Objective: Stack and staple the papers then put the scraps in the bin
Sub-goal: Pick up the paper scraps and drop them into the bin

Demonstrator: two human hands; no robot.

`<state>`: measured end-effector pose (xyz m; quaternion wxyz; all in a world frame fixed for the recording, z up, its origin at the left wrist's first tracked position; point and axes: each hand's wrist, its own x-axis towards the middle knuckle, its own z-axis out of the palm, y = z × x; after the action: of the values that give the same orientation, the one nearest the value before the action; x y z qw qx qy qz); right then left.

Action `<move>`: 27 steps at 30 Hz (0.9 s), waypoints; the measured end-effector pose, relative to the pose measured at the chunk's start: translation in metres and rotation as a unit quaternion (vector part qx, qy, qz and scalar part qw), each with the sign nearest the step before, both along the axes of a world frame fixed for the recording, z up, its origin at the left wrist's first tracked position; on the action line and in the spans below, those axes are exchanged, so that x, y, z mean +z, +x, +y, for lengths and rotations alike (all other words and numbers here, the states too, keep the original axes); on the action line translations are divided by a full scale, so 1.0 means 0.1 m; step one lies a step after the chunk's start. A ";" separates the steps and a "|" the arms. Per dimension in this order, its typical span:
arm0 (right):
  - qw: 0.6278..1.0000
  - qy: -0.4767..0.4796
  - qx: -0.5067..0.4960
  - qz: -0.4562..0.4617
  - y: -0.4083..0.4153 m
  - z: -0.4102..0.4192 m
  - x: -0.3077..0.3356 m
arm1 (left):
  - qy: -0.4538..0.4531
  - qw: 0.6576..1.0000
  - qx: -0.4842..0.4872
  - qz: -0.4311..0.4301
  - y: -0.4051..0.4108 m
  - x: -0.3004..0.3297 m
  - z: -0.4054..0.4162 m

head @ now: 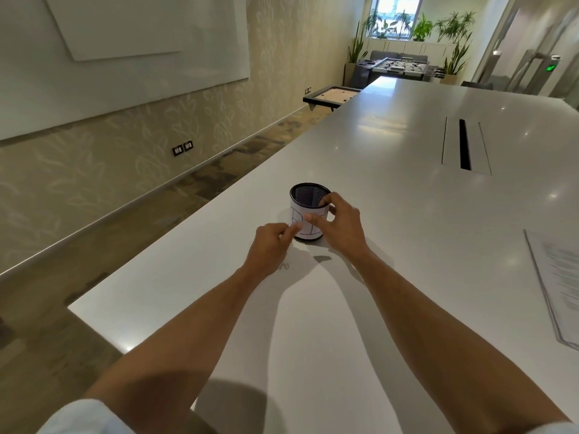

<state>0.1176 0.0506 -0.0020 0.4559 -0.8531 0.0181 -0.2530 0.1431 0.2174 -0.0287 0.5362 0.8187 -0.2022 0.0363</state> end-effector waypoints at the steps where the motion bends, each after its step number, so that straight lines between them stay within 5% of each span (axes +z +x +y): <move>1: 1.000 0.002 0.000 -0.002 -0.01 0.01 0.00 | -0.058 0.998 0.026 0.025 0.01 0.04 -0.01; 7: 1.000 0.012 0.002 0.010 -0.01 0.03 -0.02 | -0.336 0.915 0.117 0.190 0.13 0.56 -0.10; 12: 1.000 0.019 0.010 0.022 -0.02 0.06 -0.03 | -0.400 0.894 0.088 0.184 0.25 0.91 -0.25; 17: 1.000 0.003 0.028 0.006 -0.04 0.14 -0.03 | -0.304 0.941 0.053 0.138 0.34 1.07 -0.50; 21: 1.000 -0.002 0.020 0.003 -0.07 0.15 -0.05 | -0.123 0.989 0.062 0.049 0.44 0.94 -0.58; 27: 1.000 -0.008 0.011 0.004 -0.10 0.12 -0.06 | -0.029 0.996 0.082 0.019 0.36 0.92 -0.64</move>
<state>0.1080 0.0630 -0.0083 0.4519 -0.8578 0.0082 -0.2446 0.1795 0.1532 0.0636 0.5586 0.8172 -0.1233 0.0700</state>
